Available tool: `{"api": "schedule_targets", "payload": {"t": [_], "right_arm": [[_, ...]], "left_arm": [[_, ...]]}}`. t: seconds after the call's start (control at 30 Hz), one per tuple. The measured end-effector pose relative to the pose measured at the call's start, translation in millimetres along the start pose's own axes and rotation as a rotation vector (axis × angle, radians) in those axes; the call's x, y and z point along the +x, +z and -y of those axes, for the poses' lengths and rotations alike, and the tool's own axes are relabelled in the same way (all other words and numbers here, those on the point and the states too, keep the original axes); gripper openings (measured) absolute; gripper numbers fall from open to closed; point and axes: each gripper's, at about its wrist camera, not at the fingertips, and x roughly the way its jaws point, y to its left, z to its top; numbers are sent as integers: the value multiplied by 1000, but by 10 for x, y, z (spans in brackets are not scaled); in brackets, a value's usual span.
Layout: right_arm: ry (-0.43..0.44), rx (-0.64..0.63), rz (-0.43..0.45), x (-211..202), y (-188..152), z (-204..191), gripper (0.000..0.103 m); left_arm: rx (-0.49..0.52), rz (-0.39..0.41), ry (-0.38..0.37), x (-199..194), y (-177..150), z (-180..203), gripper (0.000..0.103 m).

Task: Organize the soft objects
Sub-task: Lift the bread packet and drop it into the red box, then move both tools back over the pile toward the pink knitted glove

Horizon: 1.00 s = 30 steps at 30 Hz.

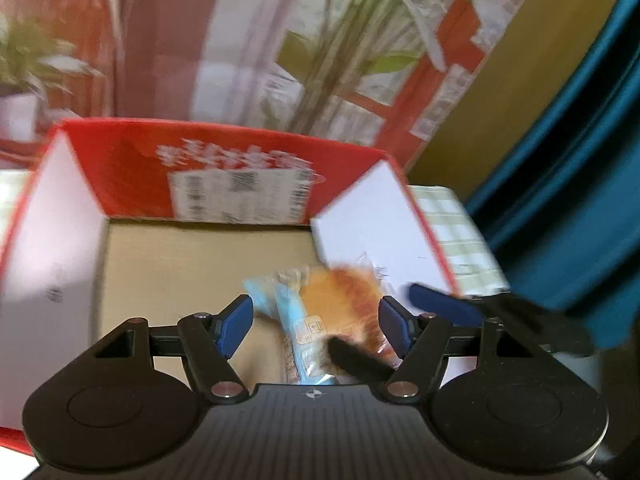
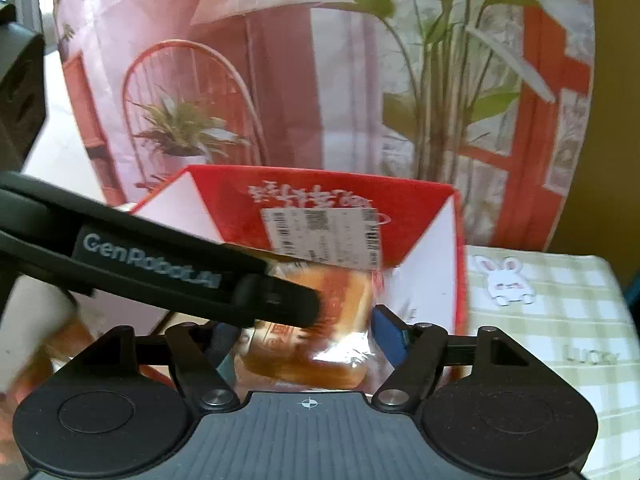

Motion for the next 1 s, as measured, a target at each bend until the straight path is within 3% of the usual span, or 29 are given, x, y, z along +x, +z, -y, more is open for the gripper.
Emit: {"api": "schedule_targets", "payload": {"t": [0.17, 0.4, 0.43, 0.57, 1.0], "right_arm": [[-5, -14, 20, -159, 5, -8, 70], [13, -52, 91, -554, -19, -228, 70], [18, -48, 100, -623, -46, -265, 70], [44, -35, 133, -891, -198, -406, 70], [72, -89, 161, -1553, -940, -844, 74]], "left_arm": [[-29, 46, 25, -252, -27, -128, 72], [57, 134, 94, -814, -183, -10, 72], [69, 177, 100, -896, -224, 11, 72], [95, 235, 146, -1252, -503, 7, 72], [43, 264, 245, -1893, -1578, -272, 72]]}}
